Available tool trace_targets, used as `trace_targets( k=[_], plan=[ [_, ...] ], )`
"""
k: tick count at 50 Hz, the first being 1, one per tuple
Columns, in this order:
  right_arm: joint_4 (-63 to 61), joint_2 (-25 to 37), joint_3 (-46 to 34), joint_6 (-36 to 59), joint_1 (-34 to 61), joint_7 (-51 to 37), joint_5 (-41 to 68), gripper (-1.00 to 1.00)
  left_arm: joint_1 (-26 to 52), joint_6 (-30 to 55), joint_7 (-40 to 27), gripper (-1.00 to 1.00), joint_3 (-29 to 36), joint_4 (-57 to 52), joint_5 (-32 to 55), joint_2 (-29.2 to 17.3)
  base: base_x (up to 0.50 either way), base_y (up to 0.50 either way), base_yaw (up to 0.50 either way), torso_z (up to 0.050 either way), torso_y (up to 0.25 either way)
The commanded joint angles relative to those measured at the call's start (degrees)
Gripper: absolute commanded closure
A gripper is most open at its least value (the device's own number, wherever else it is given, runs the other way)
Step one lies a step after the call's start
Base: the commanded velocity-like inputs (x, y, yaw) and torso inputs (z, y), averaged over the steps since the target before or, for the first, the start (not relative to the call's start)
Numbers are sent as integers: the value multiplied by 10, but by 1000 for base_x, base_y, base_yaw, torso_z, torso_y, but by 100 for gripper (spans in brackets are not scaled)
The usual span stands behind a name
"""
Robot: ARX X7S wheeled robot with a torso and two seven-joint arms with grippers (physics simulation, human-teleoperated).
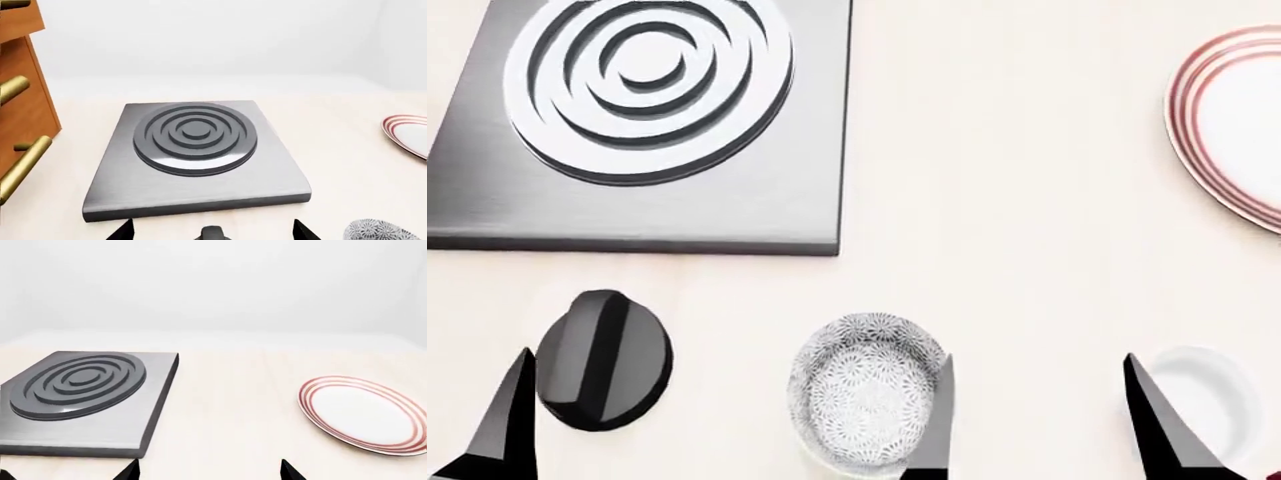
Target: Pick the akita bowl next to the ramekin and place it on the plate.
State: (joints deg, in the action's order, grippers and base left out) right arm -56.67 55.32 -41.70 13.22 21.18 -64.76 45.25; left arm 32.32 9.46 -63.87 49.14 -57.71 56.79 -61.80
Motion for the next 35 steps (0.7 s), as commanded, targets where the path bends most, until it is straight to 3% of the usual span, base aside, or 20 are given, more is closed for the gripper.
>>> trace_targets(
  k=[1, 9, 21, 35],
  plan=[
    [0, 2, -2, -4, -3, -1, -3, -100, -1, -2, 0, -100, 3, 1, -1, 0, 0, 0, 0, -2, -178],
    [1, 1, -4, -4, -2, -1, -3, -100, -3, -8, 2, -100, 4, 2, -4, -2, 0, 0, 0, -2, -148],
    [-4, 5, -4, -2, 3, -4, 4, -100, -4, -11, 1, -100, 6, 5, -6, 0, 0, 0, 0, 0, 0],
    [23, -7, 1, -19, 29, 30, 130, -100, -4, -15, 1, -100, 7, 7, -6, -2, 0, 0, 0, 0, 0]
  ],
)
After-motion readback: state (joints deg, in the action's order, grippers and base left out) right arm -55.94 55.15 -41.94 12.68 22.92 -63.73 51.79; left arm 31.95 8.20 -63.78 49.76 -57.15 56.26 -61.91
